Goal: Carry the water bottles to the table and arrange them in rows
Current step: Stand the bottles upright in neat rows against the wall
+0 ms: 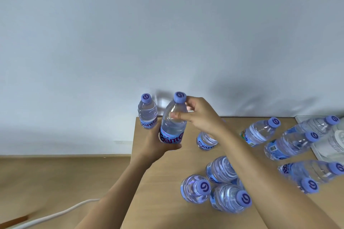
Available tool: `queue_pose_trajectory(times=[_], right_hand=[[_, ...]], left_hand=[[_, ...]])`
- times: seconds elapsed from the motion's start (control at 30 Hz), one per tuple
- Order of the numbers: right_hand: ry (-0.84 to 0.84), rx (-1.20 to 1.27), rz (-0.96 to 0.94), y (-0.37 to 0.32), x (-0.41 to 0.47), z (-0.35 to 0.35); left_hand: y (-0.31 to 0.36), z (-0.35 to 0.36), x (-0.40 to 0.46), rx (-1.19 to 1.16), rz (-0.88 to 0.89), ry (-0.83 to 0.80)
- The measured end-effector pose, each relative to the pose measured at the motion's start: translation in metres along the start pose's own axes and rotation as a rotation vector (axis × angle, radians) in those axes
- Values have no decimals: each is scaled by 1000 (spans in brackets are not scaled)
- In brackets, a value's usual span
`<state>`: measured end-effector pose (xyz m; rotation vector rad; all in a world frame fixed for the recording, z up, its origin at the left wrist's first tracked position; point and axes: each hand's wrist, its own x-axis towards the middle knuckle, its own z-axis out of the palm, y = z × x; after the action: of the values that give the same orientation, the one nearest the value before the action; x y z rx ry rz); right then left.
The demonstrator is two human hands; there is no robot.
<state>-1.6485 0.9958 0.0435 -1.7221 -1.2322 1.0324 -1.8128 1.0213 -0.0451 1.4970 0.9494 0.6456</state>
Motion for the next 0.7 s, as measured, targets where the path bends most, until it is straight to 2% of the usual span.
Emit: queue_pose_trajectory(times=[0.27,0.5,0.7], right_hand=[[-15,-61,57,42,0,37],[9,-110,66,63,1,57],[39,-75,32,71,8,62]], left_hand=[[-74,14,9,80,-194,114],[-110,25,9,47,-212,214],[-116,29,22,128,-196,325]])
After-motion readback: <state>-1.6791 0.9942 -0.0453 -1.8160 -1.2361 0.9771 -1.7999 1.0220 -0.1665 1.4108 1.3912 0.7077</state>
